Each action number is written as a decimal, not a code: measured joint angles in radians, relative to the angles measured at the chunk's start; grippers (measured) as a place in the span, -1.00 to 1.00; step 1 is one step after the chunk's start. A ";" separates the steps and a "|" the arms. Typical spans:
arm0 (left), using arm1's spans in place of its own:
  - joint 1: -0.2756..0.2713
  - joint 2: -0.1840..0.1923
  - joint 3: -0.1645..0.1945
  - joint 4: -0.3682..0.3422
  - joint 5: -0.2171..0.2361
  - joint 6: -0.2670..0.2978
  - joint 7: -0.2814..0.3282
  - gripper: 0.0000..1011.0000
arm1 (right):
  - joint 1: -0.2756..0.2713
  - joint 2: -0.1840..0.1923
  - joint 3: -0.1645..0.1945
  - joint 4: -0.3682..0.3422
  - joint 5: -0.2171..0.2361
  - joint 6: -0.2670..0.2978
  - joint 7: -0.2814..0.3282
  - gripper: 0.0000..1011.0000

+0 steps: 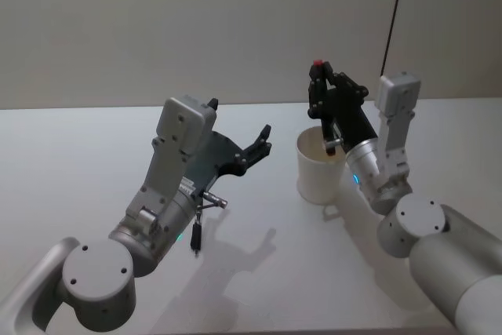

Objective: Place the pen into the pen holder.

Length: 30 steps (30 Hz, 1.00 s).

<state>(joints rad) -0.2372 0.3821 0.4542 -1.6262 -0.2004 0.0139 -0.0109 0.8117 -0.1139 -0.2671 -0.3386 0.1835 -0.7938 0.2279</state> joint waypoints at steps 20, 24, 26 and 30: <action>0.000 0.000 0.000 0.000 0.000 0.000 0.000 0.99 | 0.051 -0.017 0.025 0.152 0.012 -0.080 0.042 -0.52; 0.000 0.000 0.000 0.000 0.000 0.000 0.000 0.99 | 0.055 -0.018 0.028 0.166 0.012 -0.086 0.047 -0.29; 0.000 0.000 0.000 0.000 0.000 0.000 0.000 0.99 | 0.056 -0.019 0.029 0.171 0.011 -0.087 0.048 -0.18; 0.000 0.000 0.000 0.000 0.000 0.000 0.000 0.99 | 0.058 -0.019 0.032 0.180 0.006 -0.090 0.050 0.10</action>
<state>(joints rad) -0.2372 0.3821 0.4542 -1.6262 -0.2004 0.0139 -0.0109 0.8695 -0.1327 -0.2350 -0.1582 0.1899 -0.8840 0.2781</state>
